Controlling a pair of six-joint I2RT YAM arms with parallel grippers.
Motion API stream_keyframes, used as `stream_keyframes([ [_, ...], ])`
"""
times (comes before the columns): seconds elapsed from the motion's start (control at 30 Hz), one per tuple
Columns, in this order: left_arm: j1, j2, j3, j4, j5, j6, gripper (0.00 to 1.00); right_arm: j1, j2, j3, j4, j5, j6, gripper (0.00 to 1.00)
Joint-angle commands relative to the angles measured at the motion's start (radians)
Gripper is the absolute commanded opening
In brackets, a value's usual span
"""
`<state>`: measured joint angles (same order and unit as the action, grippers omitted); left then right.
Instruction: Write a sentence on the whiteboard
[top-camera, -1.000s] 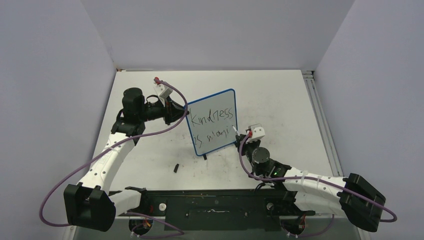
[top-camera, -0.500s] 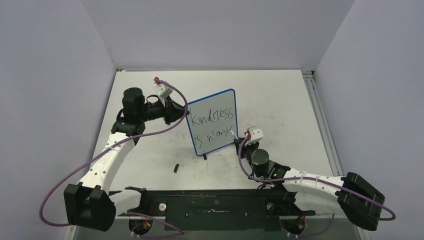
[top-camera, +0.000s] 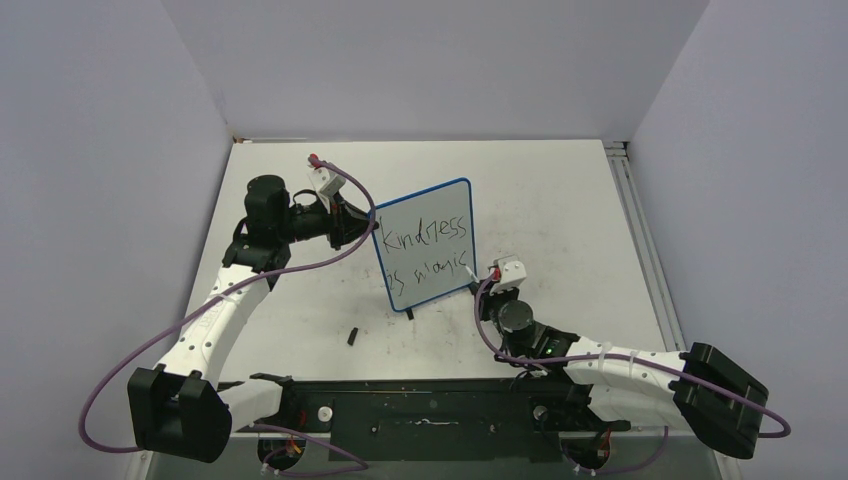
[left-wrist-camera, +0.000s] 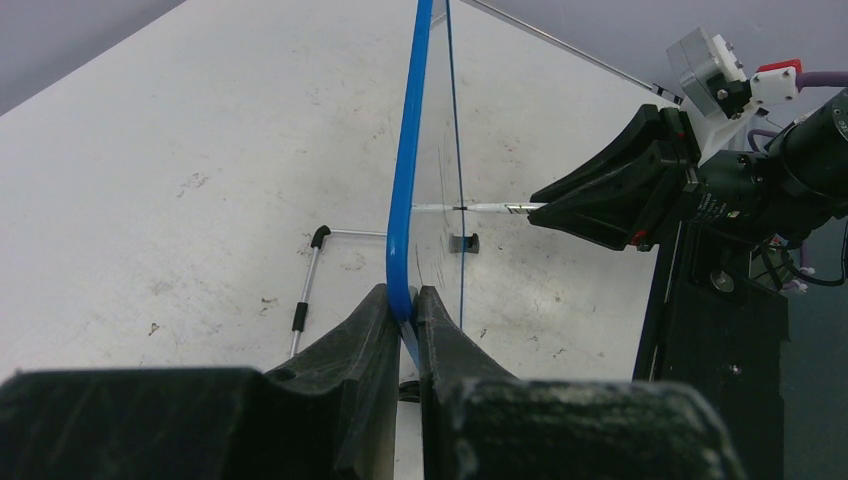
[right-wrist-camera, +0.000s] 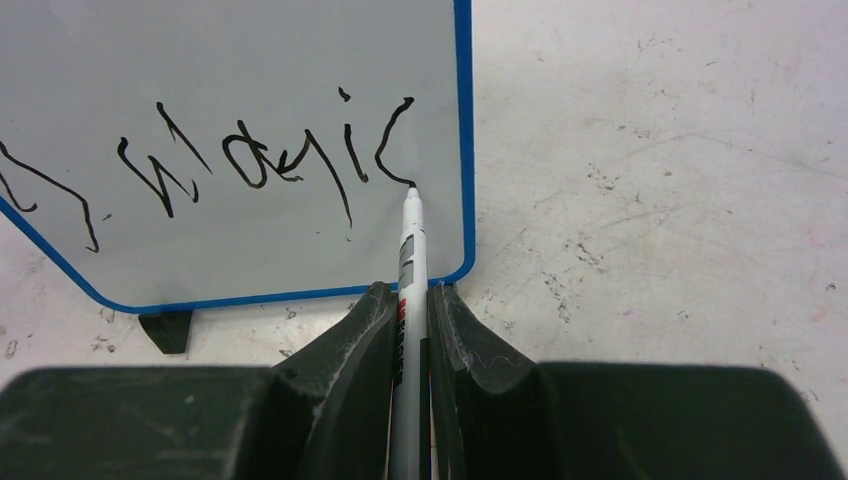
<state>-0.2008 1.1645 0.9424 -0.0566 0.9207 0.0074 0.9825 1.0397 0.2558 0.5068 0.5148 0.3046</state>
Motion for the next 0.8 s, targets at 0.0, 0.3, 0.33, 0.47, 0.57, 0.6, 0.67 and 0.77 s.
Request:
stream_keyframes([
  [0.0,-0.005,0.018,0.001,-0.081,0.013,0.033,0.0,-0.004,0.012,0.022,0.0,0.059,0.023,0.05],
  [0.3,-0.003,0.029,0.009,-0.1,0.004,0.021,0.01,-0.004,-0.06,0.017,-0.009,0.037,0.009,0.05],
  [0.33,-0.001,0.032,0.011,-0.103,0.004,0.019,0.04,-0.004,-0.076,0.016,-0.013,0.037,0.005,0.05],
  [0.47,0.009,0.036,0.01,-0.107,0.004,0.01,0.12,-0.005,-0.136,0.017,-0.039,0.041,-0.004,0.05],
  [0.57,0.011,0.035,0.009,-0.11,0.003,0.003,0.19,-0.004,-0.168,0.021,-0.054,0.045,-0.006,0.06],
  [0.6,0.011,0.035,0.009,-0.111,0.003,0.003,0.2,-0.002,-0.175,0.022,-0.057,0.044,-0.006,0.06],
  [0.67,0.011,0.031,0.007,-0.111,0.002,0.002,0.23,0.001,-0.187,0.023,-0.061,0.044,-0.007,0.06],
  [0.77,0.012,0.029,0.004,-0.113,0.001,0.0,0.29,0.005,-0.202,0.026,-0.067,0.046,-0.011,0.08],
])
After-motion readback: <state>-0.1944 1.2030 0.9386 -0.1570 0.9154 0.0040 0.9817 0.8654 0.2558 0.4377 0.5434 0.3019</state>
